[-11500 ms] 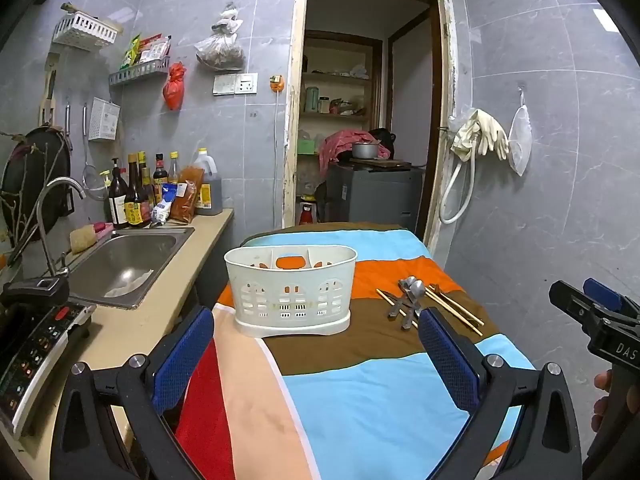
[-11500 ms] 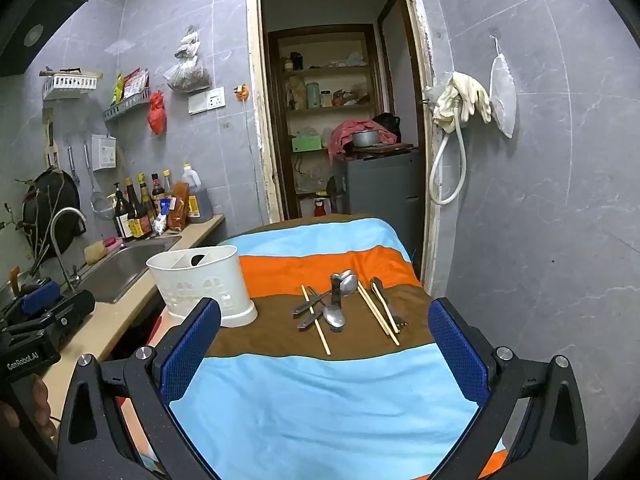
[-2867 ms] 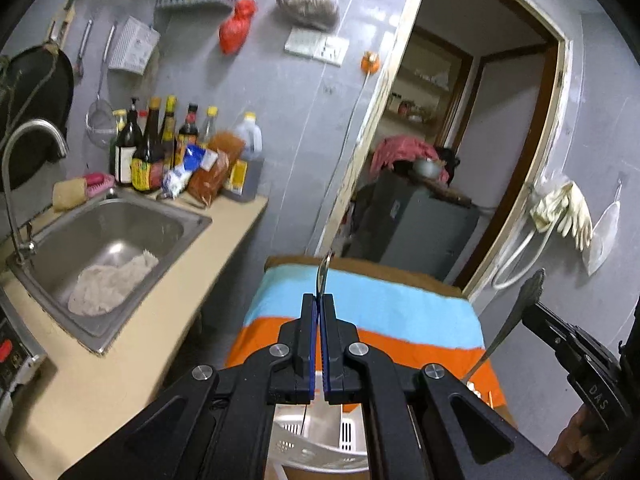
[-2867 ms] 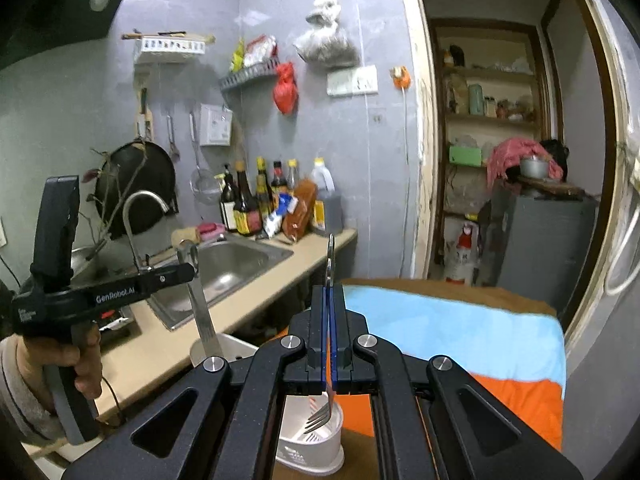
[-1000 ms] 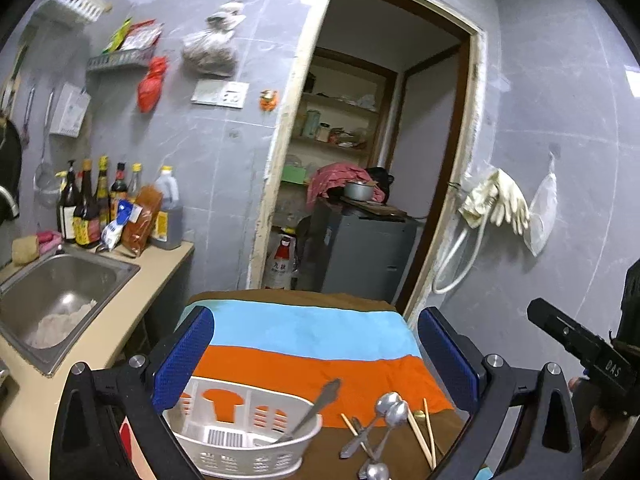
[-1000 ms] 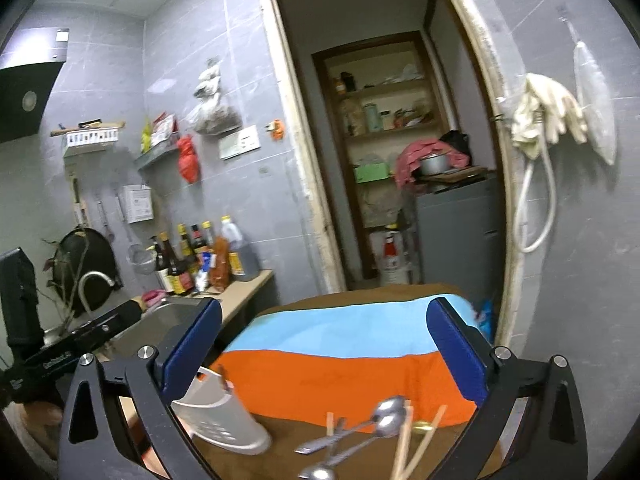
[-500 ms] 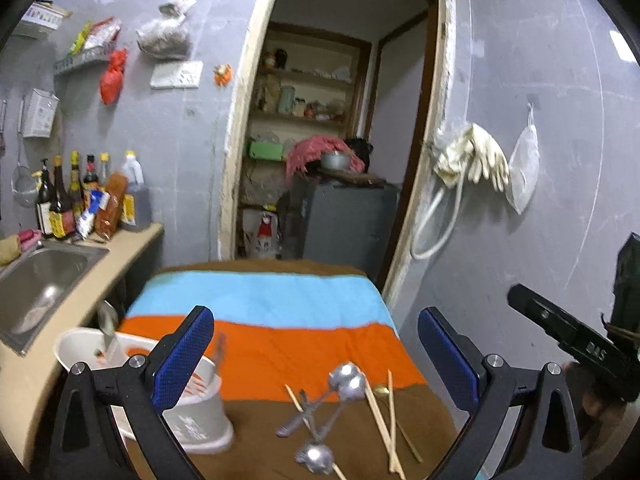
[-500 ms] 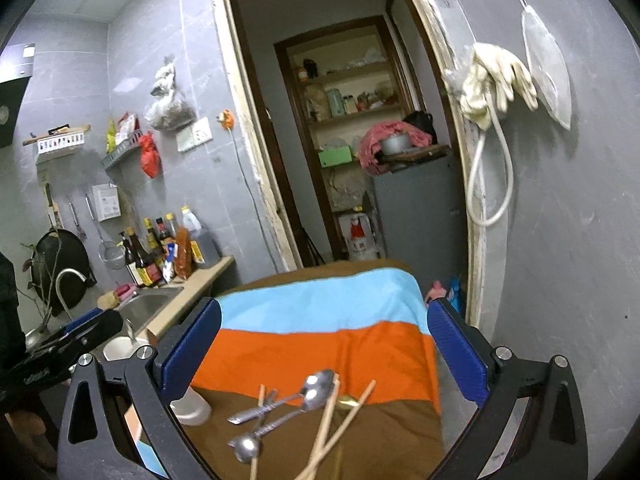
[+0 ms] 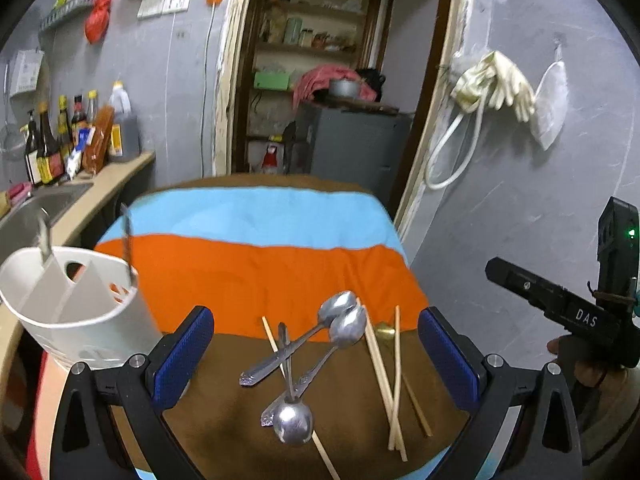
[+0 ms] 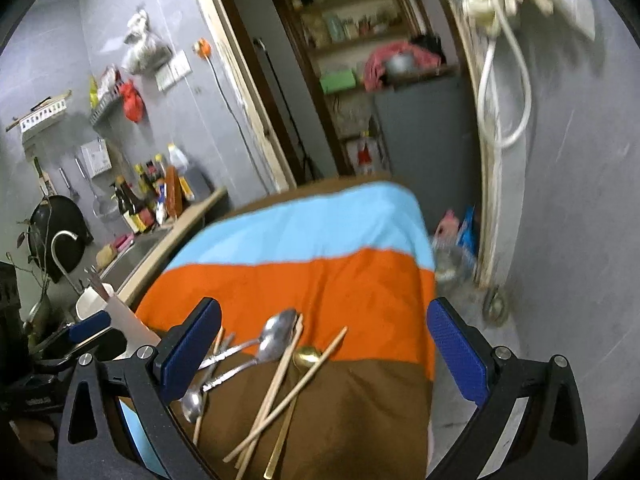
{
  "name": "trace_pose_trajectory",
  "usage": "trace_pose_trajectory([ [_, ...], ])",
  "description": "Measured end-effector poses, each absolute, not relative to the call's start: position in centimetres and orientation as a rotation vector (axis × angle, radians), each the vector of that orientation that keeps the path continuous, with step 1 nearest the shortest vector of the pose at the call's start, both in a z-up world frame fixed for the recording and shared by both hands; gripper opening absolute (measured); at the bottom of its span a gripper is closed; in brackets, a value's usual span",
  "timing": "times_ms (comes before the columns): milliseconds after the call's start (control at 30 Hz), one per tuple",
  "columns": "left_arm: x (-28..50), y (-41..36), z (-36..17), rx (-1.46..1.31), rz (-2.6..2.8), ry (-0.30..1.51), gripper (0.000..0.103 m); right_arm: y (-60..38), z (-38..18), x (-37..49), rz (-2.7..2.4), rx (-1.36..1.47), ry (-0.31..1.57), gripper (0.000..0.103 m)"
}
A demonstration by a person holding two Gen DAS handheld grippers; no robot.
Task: Organize utensils
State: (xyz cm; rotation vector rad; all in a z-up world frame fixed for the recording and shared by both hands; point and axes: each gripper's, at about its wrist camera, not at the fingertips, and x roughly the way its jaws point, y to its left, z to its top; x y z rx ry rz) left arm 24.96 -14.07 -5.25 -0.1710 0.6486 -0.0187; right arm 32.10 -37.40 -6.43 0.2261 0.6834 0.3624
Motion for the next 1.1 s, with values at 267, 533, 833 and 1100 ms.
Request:
trace_pose_trajectory([
  [267,29.3,-13.6,-9.5,-0.223,0.052,0.792,0.074,-35.4,-13.3,35.5,0.403,0.242,0.875,0.049],
  [533,32.9,-14.1,-11.7,-0.21,-0.009,0.853,0.05,-34.1,-16.8,36.7,0.415,0.276,0.963,0.027],
  [833,36.4,-14.5,-14.7,-0.233,-0.098,0.968,0.031,-33.4,-19.0,37.3,0.416,0.325,1.03,0.021],
  [1100,38.2,-14.0,-15.5,-0.259,-0.17,0.993,0.03,-33.3,-19.3,37.8,0.433,0.312,1.051,0.021],
])
